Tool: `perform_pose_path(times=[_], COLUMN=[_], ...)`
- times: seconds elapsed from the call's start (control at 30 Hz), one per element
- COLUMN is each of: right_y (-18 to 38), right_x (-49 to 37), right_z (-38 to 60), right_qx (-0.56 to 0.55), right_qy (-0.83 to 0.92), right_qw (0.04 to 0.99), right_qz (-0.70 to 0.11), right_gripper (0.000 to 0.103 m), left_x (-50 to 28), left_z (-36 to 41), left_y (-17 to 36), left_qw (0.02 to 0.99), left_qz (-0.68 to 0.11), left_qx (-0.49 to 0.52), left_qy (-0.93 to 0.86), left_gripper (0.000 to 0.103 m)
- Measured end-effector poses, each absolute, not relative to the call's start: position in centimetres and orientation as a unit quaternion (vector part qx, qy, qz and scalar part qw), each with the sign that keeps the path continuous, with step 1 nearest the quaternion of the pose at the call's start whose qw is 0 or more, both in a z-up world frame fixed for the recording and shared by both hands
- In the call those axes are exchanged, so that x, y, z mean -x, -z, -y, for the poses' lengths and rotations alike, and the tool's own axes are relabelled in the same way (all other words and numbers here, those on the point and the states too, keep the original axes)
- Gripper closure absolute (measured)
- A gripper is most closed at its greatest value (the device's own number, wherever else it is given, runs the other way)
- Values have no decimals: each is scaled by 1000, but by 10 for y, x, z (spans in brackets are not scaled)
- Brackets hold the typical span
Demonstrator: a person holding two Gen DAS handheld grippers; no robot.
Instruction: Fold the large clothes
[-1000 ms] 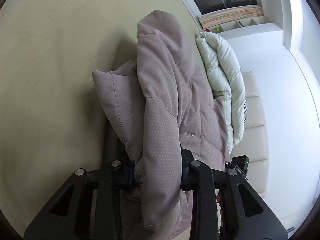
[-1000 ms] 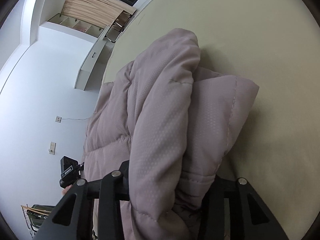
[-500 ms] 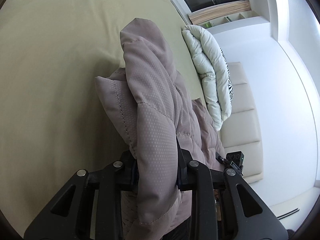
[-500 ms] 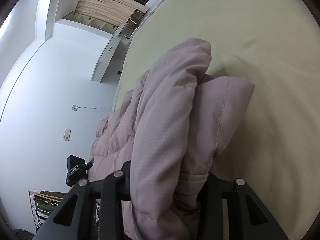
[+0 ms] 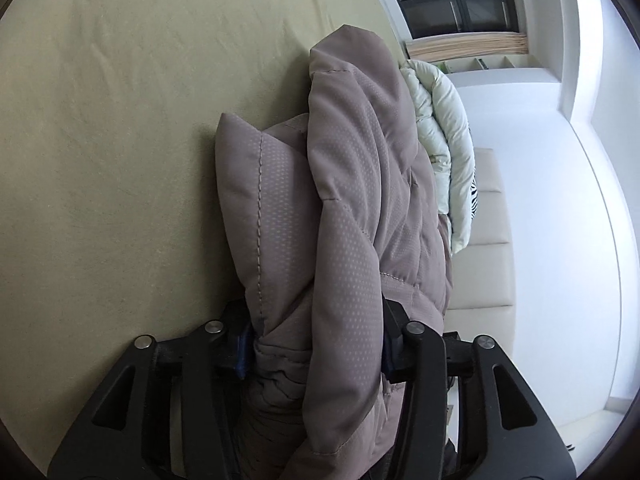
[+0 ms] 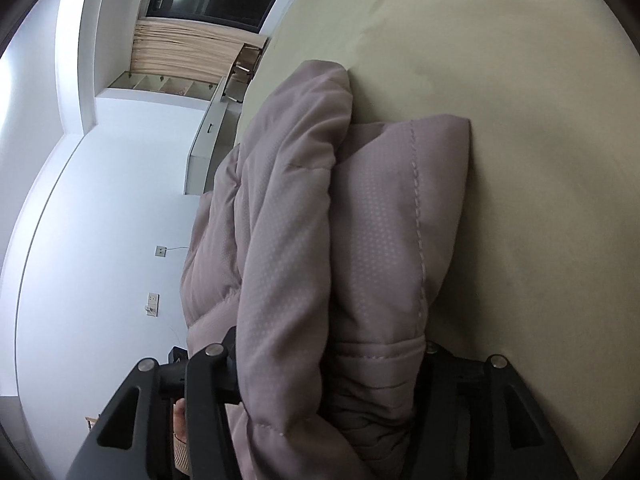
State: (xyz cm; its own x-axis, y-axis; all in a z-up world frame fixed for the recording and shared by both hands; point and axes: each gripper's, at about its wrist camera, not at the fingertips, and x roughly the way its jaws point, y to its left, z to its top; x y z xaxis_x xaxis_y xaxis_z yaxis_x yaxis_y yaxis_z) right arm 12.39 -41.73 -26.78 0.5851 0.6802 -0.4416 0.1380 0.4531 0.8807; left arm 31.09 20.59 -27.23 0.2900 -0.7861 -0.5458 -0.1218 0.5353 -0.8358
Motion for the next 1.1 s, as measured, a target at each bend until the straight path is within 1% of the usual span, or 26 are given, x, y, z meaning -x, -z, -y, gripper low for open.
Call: perform_pose_path(times=[0.1,0.17,0.2,0.23,0.27,0.3,0.33,0.37,0.4,0.47,0.57,0.6,0.63,0.67,0.7,0.73,0.8,0.83,0.87,0.9,1.0,1.03,1.1], right_y=[269,263,259,252,244,237,232,227,221,209,183,172,160,150,135,122,91,78,63,48,14,3,-14], right_x=[-109,-98,-93,-86,-76,-67,-58,-48,-37,-19,2,9,16,21,27,30,38,35,40,47,64,67,72], right_z=[425,428,429,430,432,434,435,438,441,443,434,428,422,417,411,404,384,378,367,356,331,326,317], right_qx=[-503,-510,-508,-502,-494,-488,-485,-484,-484,-473,-424,-400,-378,-357,-331,-303,-239,-211,-178,-149,-95,-87,-82], right_qy=[-171,-149,-137,-121,-106,-97,-90,-80,-67,-42,-14,-2,7,13,22,34,54,60,68,74,87,90,99], right_qw=[735,734,738,746,757,765,771,777,782,796,830,845,859,872,887,900,929,940,952,963,980,981,983], right_qz=[-421,-423,-423,-421,-415,-409,-403,-395,-388,-377,-362,-354,-345,-334,-321,-310,-278,-261,-239,-213,-153,-145,-133], right_gripper=[44,39,38,34,32,32,31,30,29,24,23,23,22,20,18,13,8,3,0,0,0,0,0], left_x=[-305,-298,-292,-287,-280,-275,-269,-274,-265,-252,-221,-206,-194,-179,-169,-156,-130,-117,-104,-89,-58,-45,-35], left_z=[-209,-210,-211,-212,-215,-217,-218,-198,-199,-196,-178,-163,-155,-138,-128,-113,-89,-84,-69,-56,-34,-34,-24], left_y=[270,264,256,248,240,233,224,212,197,173,120,98,84,65,51,36,9,-3,-19,-35,-74,-85,-102], left_qw=[689,703,715,724,735,744,757,767,787,818,881,905,917,933,941,952,966,972,977,983,991,991,988], left_qz=[-538,-533,-530,-526,-520,-514,-506,-499,-485,-466,-414,-384,-367,-339,-321,-297,-251,-231,-208,-179,-124,-119,-133], left_qx=[425,415,403,395,386,379,369,362,343,302,198,152,129,92,73,50,16,0,-18,-38,-57,-59,-75], left_qy=[234,223,213,207,202,196,186,179,165,148,113,98,91,80,73,64,53,44,30,11,-7,-5,-24], left_gripper=[54,52,51,51,51,50,47,45,44,40,35,34,31,25,22,17,15,12,5,0,0,0,0])
